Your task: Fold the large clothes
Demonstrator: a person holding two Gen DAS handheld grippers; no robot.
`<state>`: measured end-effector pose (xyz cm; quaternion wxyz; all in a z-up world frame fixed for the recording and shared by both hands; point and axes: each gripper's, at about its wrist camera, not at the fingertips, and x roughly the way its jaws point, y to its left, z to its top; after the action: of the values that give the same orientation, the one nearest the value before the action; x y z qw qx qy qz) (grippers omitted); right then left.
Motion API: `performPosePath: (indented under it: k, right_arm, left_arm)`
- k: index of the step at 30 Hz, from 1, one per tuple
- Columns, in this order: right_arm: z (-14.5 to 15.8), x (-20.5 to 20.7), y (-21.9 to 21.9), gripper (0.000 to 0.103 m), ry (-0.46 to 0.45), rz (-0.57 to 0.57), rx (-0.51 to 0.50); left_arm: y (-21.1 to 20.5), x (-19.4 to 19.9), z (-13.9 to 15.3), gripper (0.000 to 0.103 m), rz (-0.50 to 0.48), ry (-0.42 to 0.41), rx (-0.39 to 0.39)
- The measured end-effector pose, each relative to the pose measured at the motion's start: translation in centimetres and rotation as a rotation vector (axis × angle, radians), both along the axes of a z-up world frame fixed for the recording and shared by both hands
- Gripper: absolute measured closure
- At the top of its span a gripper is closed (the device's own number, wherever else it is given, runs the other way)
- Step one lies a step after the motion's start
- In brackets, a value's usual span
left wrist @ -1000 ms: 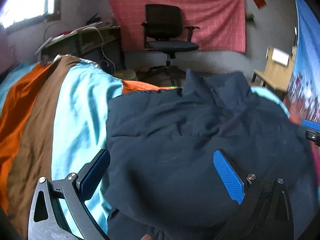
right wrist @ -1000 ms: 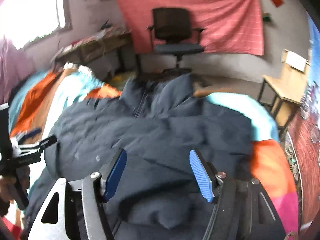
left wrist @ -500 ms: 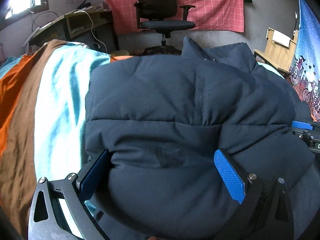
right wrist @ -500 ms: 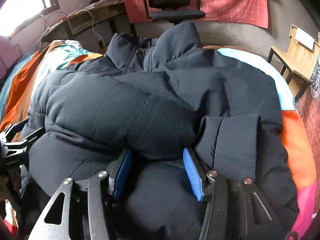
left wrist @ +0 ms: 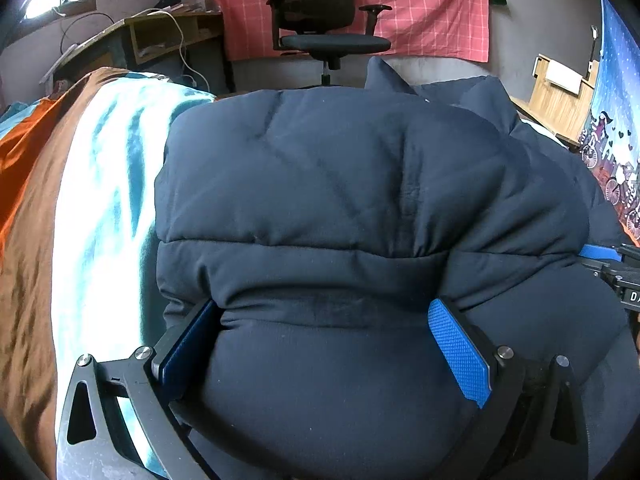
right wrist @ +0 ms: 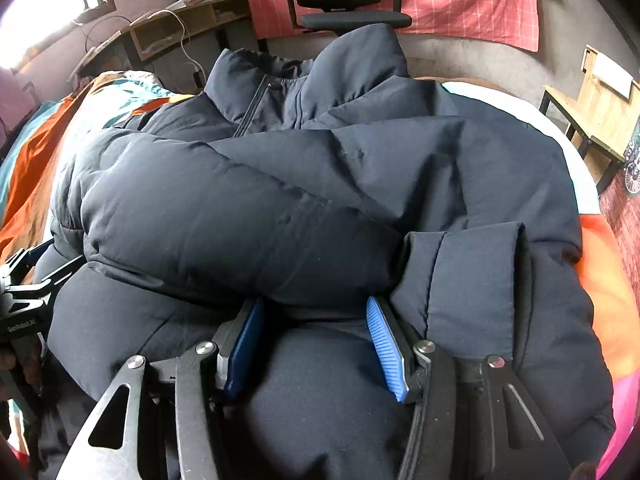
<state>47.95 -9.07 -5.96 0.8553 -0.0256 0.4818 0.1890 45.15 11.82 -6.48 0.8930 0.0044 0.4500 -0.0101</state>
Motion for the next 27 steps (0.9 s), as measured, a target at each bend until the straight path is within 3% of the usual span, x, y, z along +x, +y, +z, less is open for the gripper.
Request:
performPosePath:
  k: [8, 14, 20, 22, 27]
  right_arm:
    - [0.2, -0.4, 0.6, 0.052, -0.024, 0.001, -0.045]
    - [1.6, -0.7, 0.9, 0.048, -0.017, -0.016, -0.084]
    - [3.8, -0.9, -0.6, 0.032, -0.025, -0.007, -0.013]
    - [5.1, -0.5, -1.1, 0.025, -0.068, -0.010, -0.019]
    - [7.9, 4.2, -2.2, 0.016, -0.120, -0.061, 0.101]
  left_arm:
    - [-0.2, -0.5, 0.2, 0.001, 0.015, -0.014, -0.014]
    - [0.1, -0.6, 2.0, 0.001, 0.042, 0.052, -0.034]
    - [0.5, -1.3, 5.1, 0.001, 0.028, -0.008, -0.035]
    - [0.7, -0.3, 6.4, 0.001, 0.022, -0.017, -0.029]
    - [0.6, 4.4, 9.2, 0.001, 0.063, 0.004, -0.041]
